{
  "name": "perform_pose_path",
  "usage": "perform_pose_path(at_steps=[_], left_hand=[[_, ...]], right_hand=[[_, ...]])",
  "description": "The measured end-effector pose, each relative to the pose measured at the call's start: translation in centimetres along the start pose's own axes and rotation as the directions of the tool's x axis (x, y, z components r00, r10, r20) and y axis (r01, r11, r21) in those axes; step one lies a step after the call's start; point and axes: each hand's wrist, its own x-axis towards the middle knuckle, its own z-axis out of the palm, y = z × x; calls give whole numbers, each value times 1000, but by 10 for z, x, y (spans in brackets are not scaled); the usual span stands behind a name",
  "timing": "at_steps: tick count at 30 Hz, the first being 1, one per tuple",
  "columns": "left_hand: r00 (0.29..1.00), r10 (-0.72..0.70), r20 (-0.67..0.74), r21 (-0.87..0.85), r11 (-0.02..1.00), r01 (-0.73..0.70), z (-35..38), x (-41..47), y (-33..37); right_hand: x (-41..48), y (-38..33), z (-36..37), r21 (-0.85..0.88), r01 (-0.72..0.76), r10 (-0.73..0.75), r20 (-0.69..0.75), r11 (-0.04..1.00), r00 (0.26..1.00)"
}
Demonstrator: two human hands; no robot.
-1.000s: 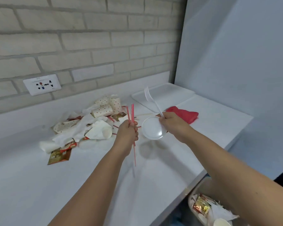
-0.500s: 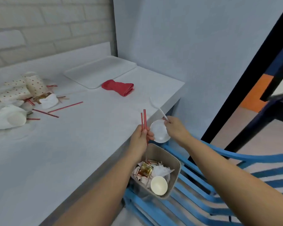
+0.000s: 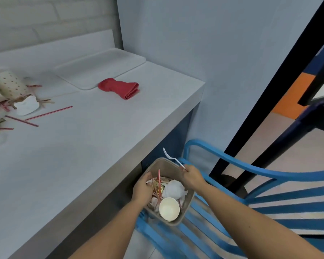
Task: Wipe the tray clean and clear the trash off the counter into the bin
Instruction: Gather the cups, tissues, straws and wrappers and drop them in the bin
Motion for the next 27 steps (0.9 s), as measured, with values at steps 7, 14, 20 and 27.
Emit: perform_pose_path(at_steps=[7,14,20,27], left_hand=[[998,10,-63,-9,1000,-11,-6,-2,10],[991,113,-76,75,991,-107,-13,-14,34],[932,320,-172,53,948,-315,-35,-31,70],[745,432,-508,43,877,-479,-102,-51,109]], right_hand=[[0,13,8,-224,-48,83,151,973,985],[-10,-22,-5,-388,110,2,277,915,961],[-41,-95,-41,-276,143,-19,409,950,912],[-73,-205,-52,-471,292,19,551,833,834]])
